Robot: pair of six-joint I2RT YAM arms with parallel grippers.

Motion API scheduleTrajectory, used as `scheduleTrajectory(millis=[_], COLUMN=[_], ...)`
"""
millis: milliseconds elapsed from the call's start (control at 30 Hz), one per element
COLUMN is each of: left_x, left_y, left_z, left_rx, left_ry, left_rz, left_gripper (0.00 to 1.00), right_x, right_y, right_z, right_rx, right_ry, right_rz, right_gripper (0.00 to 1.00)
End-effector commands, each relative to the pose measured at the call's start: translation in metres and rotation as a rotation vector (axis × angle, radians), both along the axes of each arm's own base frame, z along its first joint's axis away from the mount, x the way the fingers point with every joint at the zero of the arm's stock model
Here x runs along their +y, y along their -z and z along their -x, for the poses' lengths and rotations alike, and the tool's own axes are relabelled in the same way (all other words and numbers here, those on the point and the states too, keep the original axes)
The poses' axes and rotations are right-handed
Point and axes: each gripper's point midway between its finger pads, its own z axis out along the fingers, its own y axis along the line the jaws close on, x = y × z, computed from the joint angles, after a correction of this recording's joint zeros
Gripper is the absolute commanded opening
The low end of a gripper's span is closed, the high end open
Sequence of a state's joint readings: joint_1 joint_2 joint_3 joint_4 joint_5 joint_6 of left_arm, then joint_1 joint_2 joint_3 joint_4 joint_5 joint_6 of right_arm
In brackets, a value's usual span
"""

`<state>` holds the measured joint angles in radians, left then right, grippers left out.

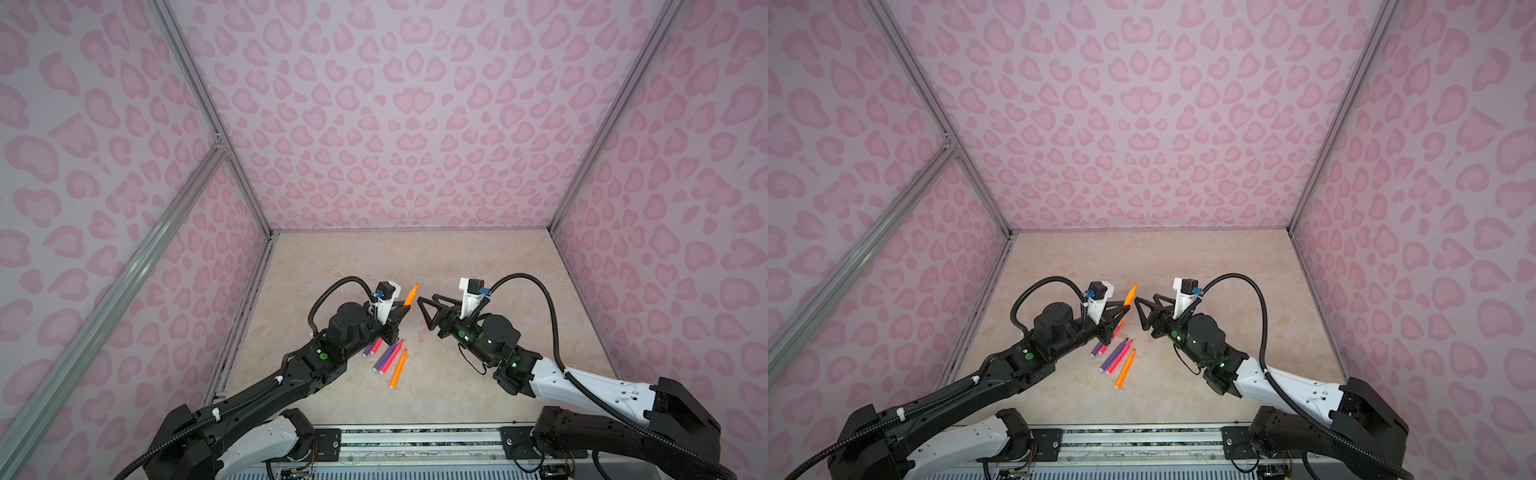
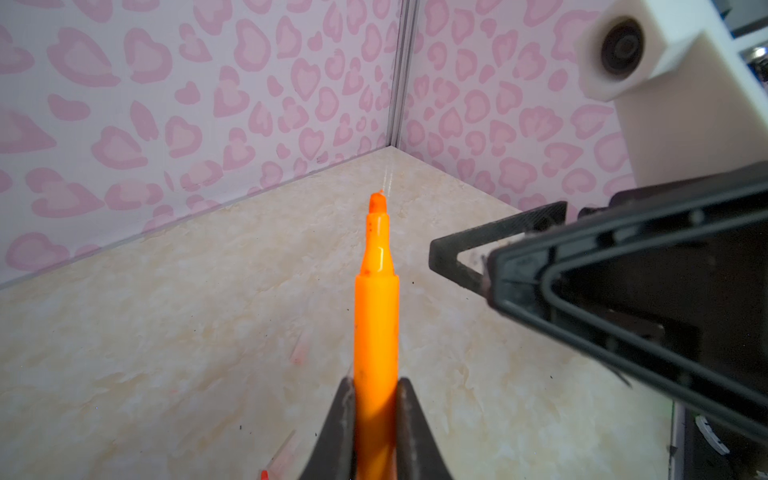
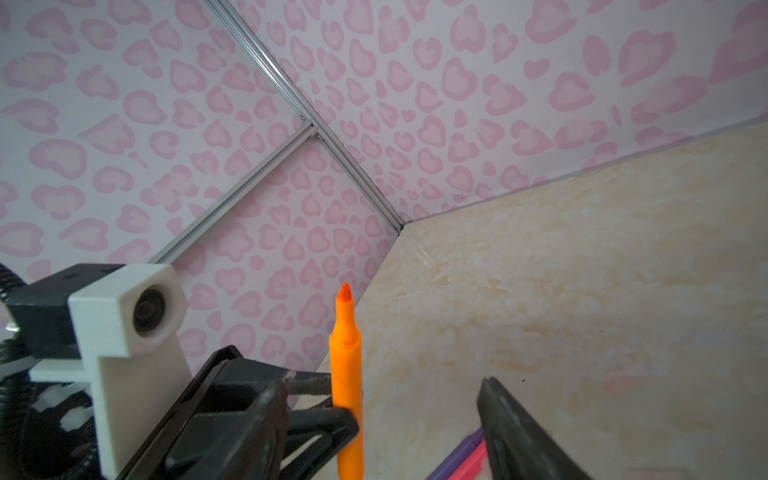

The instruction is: Insert the pens into the pen caps

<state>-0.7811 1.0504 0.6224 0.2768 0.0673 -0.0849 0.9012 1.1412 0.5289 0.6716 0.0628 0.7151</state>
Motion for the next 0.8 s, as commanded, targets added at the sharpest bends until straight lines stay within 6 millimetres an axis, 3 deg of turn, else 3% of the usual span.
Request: scheduleTrajectory(millis=[0,267,467,533,600,767], left_x=[-0.008,-0.013,-0.015,-0.014,-0.013,-0.011], left_y=[-0.004,-0.004,-0.006,-0.007,-0.007,-0.008], left_z=[0.001,0.003,0.007,0.007,0.006,0.004], left_rx=[0.001,-0.007,0.000,-0.003,-0.006,0.002], left_ry=[0.039,0.071,0.095,0.092,0.084,0.061], left_rz=[0.004,-0.012,-0.007,-0.008,-0.009,-0.003], left_gripper=[0.04,0.04,0.04,0.04,0.04,0.03], right_x=[0.007,0.016,0.040,0.047,0.051,0.058], right_y=[-0.001,-0.004,0.003,0.005,0.010,0.016], right_z=[0.003,-0.002,-0.006,-0.009,-0.012,-0.015], right_rx=[0.011,0.019,0.058,0.076,0.090,0.120], right_ry=[-0.037,-0.044,-0.109,-0.120,-0.119,-0.130], right_rz=[-0.007,0.016,0.030,0.042,0.056,0.079], right_gripper=[0.67,0.58,0.45,0.38,0.25,0.06])
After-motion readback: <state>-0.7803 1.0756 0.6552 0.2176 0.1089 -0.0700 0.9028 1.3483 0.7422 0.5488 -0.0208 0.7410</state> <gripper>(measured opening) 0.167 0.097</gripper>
